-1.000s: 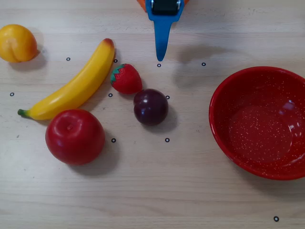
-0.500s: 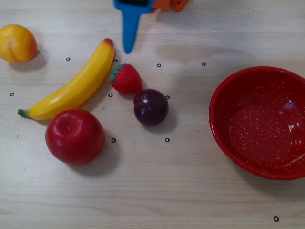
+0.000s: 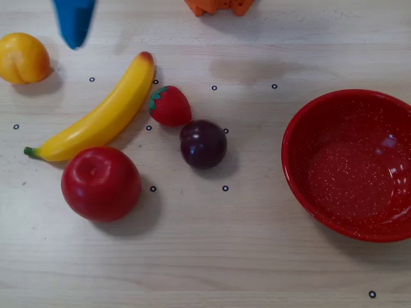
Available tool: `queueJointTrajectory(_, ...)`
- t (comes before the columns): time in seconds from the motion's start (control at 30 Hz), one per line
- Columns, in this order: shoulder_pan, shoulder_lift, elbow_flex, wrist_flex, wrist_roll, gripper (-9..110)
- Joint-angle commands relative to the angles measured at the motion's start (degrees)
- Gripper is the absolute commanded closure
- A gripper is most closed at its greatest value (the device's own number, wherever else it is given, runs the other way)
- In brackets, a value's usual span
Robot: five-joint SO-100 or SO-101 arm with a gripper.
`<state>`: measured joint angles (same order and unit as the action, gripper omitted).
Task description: Put the peach in the red bowl.
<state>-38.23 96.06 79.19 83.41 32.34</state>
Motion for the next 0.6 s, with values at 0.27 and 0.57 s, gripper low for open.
queueJointTrajectory(0.27,-17.0,-16.3,-25.1,13.4,13.2,91)
queueJointTrajectory(0.57,-28.5,-25.2,-33.2,18.1,28.4,72)
